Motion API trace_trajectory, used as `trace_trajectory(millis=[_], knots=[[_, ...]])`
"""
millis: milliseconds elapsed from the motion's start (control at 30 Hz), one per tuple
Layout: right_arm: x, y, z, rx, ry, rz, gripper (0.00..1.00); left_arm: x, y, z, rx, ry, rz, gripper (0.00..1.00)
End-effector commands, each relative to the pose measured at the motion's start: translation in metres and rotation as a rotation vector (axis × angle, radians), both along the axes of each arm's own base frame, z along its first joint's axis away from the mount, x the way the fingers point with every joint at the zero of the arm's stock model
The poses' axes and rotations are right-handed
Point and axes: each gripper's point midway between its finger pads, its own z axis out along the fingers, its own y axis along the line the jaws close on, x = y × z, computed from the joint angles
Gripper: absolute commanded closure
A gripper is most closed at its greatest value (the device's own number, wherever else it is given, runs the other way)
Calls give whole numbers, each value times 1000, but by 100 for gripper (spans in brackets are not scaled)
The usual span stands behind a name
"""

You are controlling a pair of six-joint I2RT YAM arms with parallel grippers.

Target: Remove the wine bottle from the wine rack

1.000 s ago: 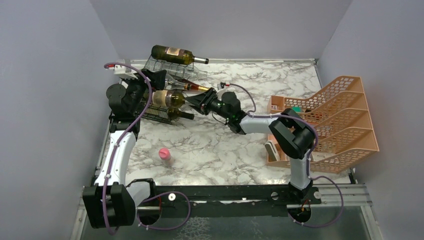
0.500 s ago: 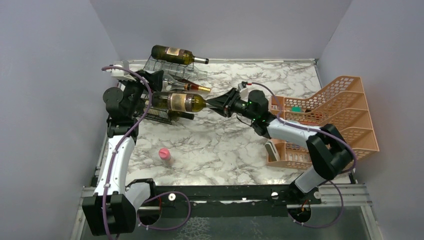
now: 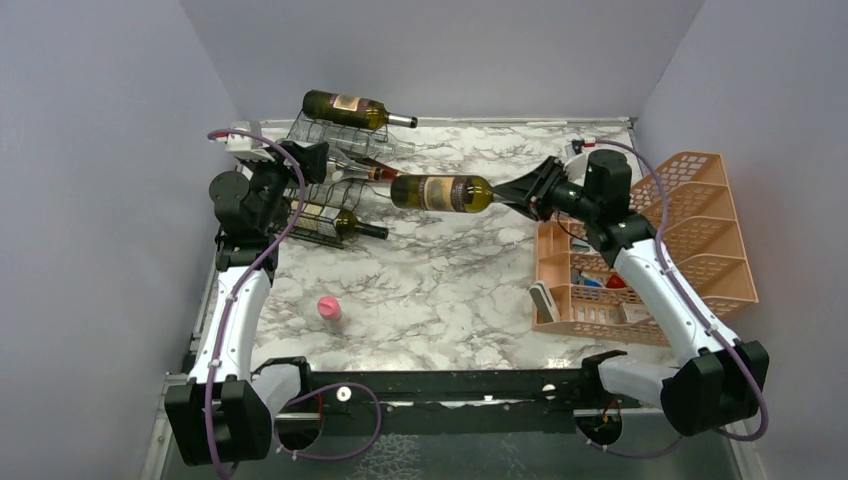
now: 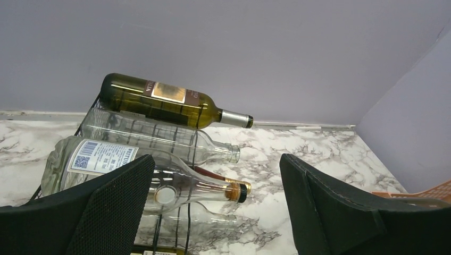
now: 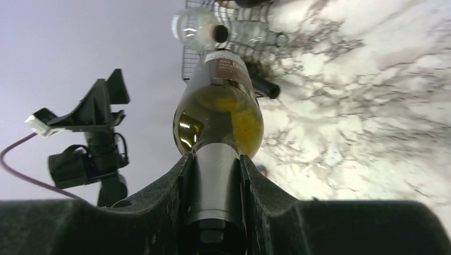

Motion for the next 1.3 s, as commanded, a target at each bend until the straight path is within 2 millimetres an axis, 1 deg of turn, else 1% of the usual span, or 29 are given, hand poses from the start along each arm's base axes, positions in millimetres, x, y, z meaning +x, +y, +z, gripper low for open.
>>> trace_trajectory(millis=[0, 67, 167, 267, 333, 367, 400, 500, 700, 967, 1067, 1167, 1267], knots=[[-19, -16, -5, -123, 21, 74, 99, -1, 0, 12, 4, -37, -5, 7], [-10, -27, -11, -183, 33, 50, 99, -1, 1, 11, 4, -33, -2, 7], [8, -43, -12, -266, 20, 32, 99, 1, 0, 8, -1, -25, -8, 7], [29, -67, -9, -450, -12, -19, 99, 1, -1, 8, 0, -22, -15, 7], [40, -81, -11, -551, -8, -54, 99, 1, -1, 8, -1, -24, -15, 7], [48, -88, -8, -594, -6, -72, 99, 1, -1, 8, -1, -24, -13, 7], [52, -93, -9, -631, 5, -77, 99, 1, -1, 8, -2, -23, -14, 7], [69, -103, -5, -717, -8, -88, 99, 1, -3, 9, -8, -25, -24, 7], [102, -121, 12, -853, -77, -123, 99, 3, -4, 6, -25, -13, -42, 7], [140, -121, 27, -897, -175, -155, 99, 7, 2, 3, -71, 1, -62, 7], [157, -119, 25, -943, -187, -155, 99, 8, 6, 2, -83, 5, -61, 7], [175, -116, 20, -1025, -178, -157, 99, 9, 7, 1, -86, 5, -60, 7], [190, -107, 16, -1077, -184, -145, 99, 10, 7, 0, -95, 11, -66, 7]])
